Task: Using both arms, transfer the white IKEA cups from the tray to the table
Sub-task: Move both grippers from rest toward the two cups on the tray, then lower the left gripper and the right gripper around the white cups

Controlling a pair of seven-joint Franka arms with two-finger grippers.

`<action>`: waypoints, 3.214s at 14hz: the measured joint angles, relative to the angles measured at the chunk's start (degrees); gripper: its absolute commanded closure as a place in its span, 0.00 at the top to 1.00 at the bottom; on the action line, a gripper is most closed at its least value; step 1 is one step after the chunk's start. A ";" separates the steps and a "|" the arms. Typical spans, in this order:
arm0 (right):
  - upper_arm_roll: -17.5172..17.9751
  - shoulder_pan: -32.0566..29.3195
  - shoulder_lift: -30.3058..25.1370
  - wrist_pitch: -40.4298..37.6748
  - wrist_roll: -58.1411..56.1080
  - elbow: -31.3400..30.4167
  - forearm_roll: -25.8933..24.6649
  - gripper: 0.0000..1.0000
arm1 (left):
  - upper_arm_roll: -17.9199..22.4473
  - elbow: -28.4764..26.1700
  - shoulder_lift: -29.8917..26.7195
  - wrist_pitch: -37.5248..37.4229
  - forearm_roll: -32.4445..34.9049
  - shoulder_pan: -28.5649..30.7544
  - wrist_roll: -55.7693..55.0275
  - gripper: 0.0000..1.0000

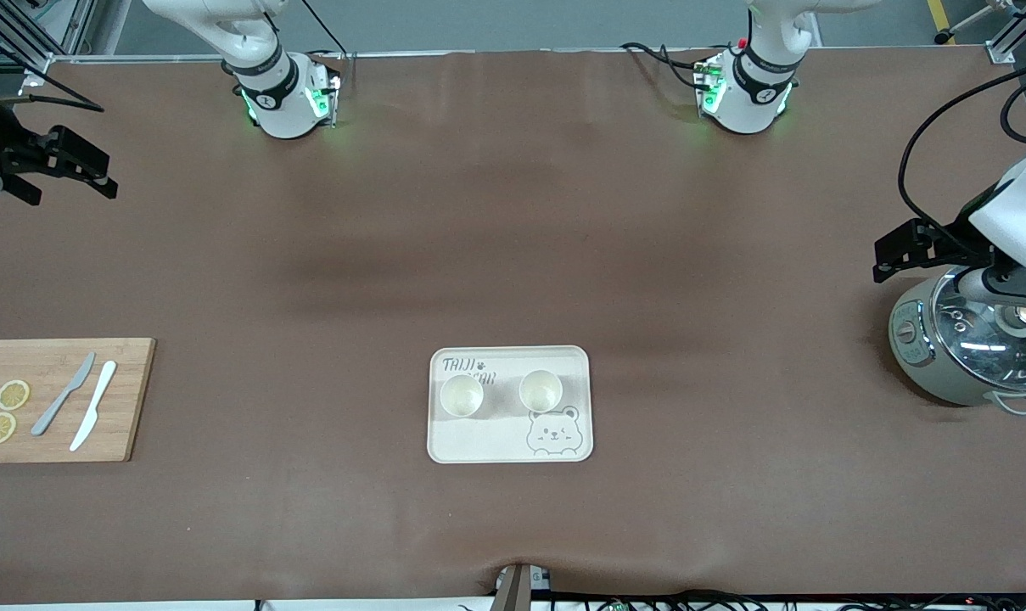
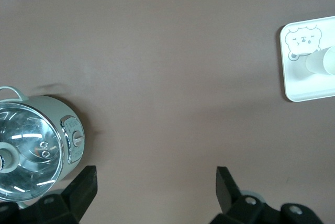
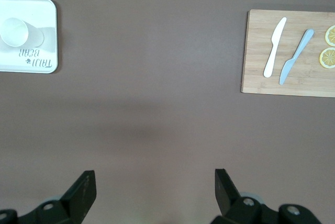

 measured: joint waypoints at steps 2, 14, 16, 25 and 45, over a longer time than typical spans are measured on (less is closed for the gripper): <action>-0.13 0.00 0.19 0.06 0.00 0.45 0.00 1.00 | -0.01 0.00 0.00 0.00 0.00 -0.03 -0.24 1.00; 0.02 0.82 1.44 0.00 -0.09 1.91 -2.03 1.00 | -3.81 -2.39 4.93 6.28 1.74 -0.86 -5.28 1.00; 0.07 1.66 2.41 1.29 -0.07 1.91 -2.03 1.00 | -3.99 -0.11 10.08 11.61 1.74 -2.59 -9.16 1.00; 0.51 12.73 17.32 17.20 14.58 3.89 5.57 1.00 | -1.10 8.81 29.50 23.47 1.75 -15.13 -19.71 1.00; 0.28 28.85 45.78 34.87 39.28 16.40 -0.21 1.00 | 2.67 9.55 42.27 42.38 1.75 -30.13 -39.43 1.00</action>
